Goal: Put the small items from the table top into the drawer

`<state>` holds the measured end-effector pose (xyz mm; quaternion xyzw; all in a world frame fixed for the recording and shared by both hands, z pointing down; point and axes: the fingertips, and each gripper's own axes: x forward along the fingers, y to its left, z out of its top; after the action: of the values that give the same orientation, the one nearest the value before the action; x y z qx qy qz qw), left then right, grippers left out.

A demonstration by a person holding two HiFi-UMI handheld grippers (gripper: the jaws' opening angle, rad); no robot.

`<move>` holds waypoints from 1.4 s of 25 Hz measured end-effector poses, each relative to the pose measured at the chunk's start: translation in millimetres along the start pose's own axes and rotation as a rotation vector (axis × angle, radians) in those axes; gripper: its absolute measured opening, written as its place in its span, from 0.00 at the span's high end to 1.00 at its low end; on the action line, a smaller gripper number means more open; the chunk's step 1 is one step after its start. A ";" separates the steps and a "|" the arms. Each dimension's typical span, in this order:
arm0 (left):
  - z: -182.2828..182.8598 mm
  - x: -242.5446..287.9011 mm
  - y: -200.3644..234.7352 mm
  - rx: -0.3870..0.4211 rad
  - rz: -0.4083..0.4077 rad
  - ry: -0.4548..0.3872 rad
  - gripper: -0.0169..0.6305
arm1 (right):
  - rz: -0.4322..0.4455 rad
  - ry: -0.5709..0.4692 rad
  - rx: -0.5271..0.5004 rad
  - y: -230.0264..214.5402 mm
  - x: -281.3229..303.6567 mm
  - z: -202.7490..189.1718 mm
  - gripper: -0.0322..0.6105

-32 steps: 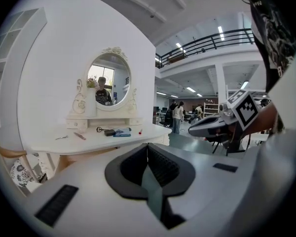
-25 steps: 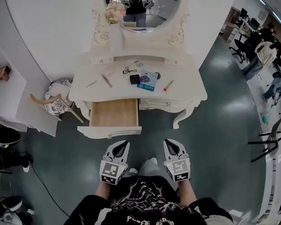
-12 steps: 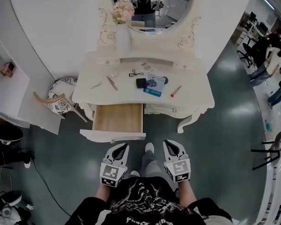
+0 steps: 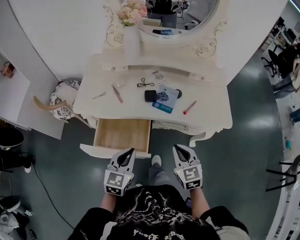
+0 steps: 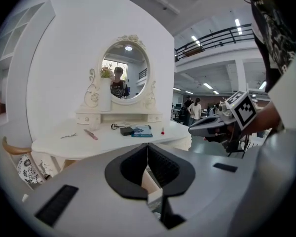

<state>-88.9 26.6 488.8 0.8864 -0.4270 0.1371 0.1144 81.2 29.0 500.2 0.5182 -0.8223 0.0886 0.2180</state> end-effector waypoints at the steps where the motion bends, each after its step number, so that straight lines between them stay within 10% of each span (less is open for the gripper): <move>1: 1.6 7.5 0.8 -0.006 0.008 0.001 0.95 | 0.007 0.001 -0.002 -7.2 5.6 1.6 0.93; 35: 39.5 133.5 38.8 -0.055 0.238 0.024 0.95 | 0.162 0.121 0.330 -156.7 163.3 45.8 0.69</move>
<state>-33.9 -106.6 500.7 0.8243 -0.5315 0.1483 0.1268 148.5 -190.9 520.4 0.4728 -0.8210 0.2703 0.1714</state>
